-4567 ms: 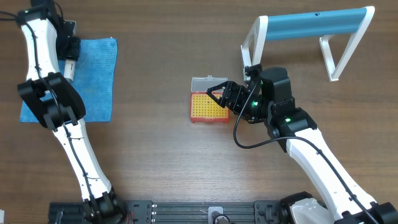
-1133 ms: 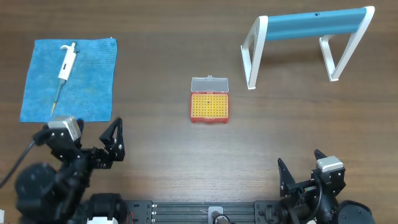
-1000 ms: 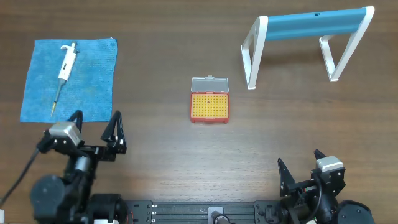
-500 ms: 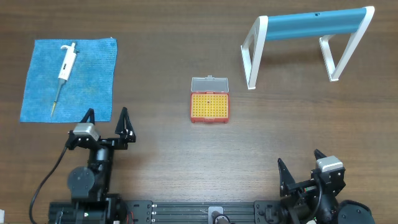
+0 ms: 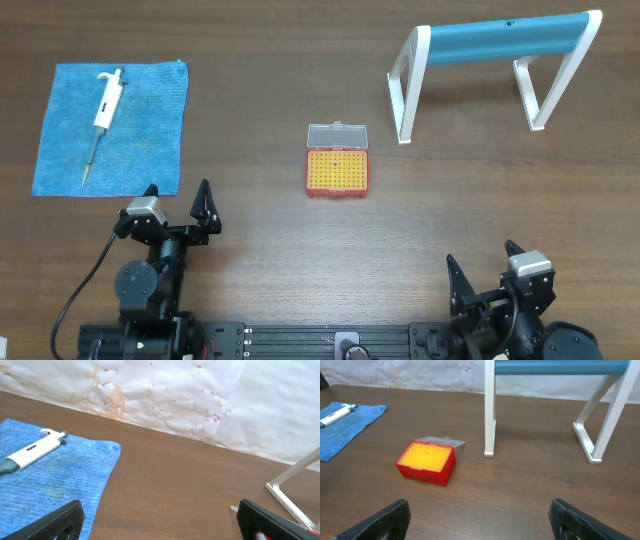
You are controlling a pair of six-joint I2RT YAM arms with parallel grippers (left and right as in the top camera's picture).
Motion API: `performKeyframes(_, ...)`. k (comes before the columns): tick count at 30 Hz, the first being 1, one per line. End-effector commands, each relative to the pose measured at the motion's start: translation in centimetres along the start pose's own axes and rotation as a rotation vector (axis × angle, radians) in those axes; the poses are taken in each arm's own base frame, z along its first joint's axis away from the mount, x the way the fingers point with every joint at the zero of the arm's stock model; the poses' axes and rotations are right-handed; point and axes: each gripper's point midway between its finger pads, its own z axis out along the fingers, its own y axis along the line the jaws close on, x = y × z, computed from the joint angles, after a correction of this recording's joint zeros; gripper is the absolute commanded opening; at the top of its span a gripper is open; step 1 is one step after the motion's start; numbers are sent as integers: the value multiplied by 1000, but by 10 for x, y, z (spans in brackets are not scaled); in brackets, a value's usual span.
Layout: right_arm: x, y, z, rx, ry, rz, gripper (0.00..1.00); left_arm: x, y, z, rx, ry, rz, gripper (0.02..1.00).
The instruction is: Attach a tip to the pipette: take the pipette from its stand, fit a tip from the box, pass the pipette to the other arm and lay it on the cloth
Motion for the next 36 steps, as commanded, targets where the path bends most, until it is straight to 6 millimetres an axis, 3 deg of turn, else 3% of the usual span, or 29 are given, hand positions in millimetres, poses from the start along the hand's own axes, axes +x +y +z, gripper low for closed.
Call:
performKeyframes(1, -2, -2, -1, 11, -13, 14, 901, 0, 1, -1, -7, -4, 13, 987)
performKeyframes(15, 0, -4, -1, 28, -6, 20, 899, 0, 1, -1, -7, -4, 13, 985)
performKeyframes(23, 18, -53, -6, 383, 32, 149, 925, 0, 1, -1, -7, -5, 13, 987)
performKeyframes(29, 18, -58, -9, 425, 28, 165, 925, 0, 1, -1, -7, -5, 13, 985)
performKeyframes(32, 10, -50, -3, 368, -7, 162, 928, 0, 1, -1, -7, -5, 13, 987)
performKeyframes(36, -34, -56, 16, 337, -216, 114, 928, 0, 1, -1, -7, -5, 13, 985)
